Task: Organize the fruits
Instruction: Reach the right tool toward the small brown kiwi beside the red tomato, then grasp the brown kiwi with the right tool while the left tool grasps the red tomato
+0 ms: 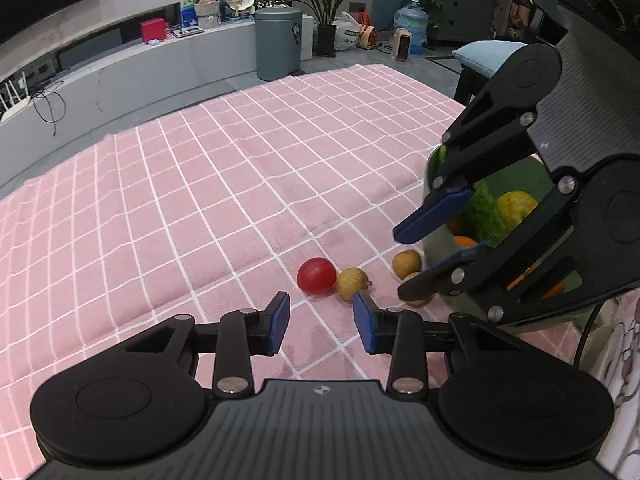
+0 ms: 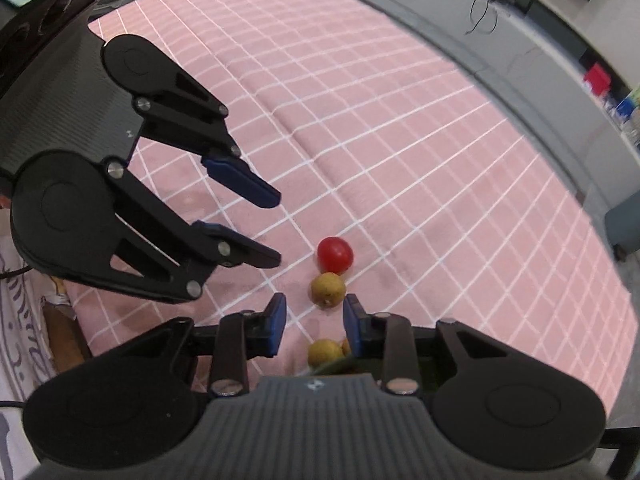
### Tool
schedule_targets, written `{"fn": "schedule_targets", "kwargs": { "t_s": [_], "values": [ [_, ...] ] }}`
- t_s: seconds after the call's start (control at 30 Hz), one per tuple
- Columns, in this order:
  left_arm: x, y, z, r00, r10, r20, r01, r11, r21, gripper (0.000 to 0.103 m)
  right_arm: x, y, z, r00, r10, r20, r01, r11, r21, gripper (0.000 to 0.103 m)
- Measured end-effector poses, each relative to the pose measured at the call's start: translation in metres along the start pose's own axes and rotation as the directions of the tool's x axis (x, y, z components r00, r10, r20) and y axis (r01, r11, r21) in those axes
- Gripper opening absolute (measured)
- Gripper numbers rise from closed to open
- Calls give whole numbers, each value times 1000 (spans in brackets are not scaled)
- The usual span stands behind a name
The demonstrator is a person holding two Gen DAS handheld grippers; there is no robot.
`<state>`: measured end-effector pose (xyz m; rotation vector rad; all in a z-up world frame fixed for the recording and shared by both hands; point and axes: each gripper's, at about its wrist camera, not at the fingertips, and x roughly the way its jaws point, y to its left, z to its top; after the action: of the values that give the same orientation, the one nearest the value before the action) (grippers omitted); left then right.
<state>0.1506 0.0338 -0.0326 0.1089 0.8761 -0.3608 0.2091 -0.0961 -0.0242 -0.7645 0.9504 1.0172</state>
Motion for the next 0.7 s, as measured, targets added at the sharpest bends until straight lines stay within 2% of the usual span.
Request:
{"fn": "schedule_targets", "kwargs": {
  "t_s": [0.37, 0.5, 0.7],
  "values": [
    [24, 21, -4, 999, -43, -11, 43, 999, -25, 43, 49, -12, 10, 997, 24, -67, -22, 999, 31, 27],
    [31, 25, -1, 998, -61, -13, 61, 998, -31, 43, 53, -14, 9, 996, 33, -78, -30, 999, 38, 20],
    [40, 26, 2, 997, -79, -11, 78, 996, -38, 42, 47, -16, 6, 998, 12, -67, -11, 1000, 17, 19]
  ]
}}
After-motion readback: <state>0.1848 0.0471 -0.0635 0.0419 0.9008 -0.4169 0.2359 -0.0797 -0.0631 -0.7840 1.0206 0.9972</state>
